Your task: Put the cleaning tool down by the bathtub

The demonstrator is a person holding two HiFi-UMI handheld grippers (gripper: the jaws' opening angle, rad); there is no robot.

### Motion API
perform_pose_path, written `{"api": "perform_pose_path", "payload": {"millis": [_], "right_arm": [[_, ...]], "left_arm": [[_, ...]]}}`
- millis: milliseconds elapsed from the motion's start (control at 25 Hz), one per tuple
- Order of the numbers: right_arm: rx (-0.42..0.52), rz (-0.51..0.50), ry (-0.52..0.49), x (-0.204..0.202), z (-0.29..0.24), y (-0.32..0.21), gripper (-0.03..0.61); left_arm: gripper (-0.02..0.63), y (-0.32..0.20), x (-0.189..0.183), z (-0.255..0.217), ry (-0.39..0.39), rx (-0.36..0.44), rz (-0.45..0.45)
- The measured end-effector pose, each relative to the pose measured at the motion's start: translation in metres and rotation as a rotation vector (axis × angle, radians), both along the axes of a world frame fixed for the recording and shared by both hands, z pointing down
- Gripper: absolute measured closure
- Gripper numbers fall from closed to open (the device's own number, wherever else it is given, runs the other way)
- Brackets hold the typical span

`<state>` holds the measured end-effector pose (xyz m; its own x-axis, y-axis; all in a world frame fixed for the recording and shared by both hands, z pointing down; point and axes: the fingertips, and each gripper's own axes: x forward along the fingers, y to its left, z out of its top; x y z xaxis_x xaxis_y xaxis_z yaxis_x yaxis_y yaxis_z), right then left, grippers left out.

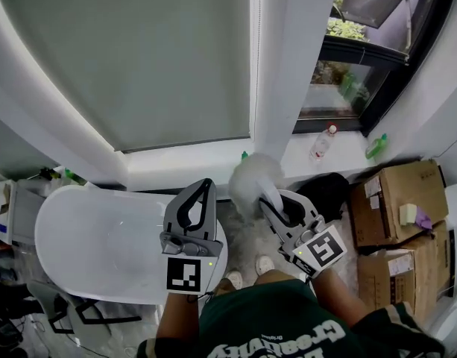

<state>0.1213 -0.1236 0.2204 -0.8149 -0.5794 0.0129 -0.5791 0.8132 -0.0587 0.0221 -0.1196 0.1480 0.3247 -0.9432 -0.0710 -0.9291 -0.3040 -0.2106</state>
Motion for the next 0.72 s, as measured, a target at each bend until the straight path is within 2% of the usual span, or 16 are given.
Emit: {"api": "perform_pose_path", "payload": {"millis": [360,560,720], "right_arm": [[-0.041,-0.105,-0.018,0.009,0.014,-0.035,0.485],[-0.075,-0.155,-0.024,0.012,0.025,-0.045,0.485],[-0.092,-0.175,-0.023,0.015,0.035,-0.051,0.485]], "left_arm": [[0.607,-0.015,0.013,0.010,-0.049,-0.026,-0.130],[0.607,-0.021,0.019,0.015,-0.033,-0.028,-0.198],[0.607,-0.029,0.020,0.022,-0.051,-0.032,-0.233]]}}
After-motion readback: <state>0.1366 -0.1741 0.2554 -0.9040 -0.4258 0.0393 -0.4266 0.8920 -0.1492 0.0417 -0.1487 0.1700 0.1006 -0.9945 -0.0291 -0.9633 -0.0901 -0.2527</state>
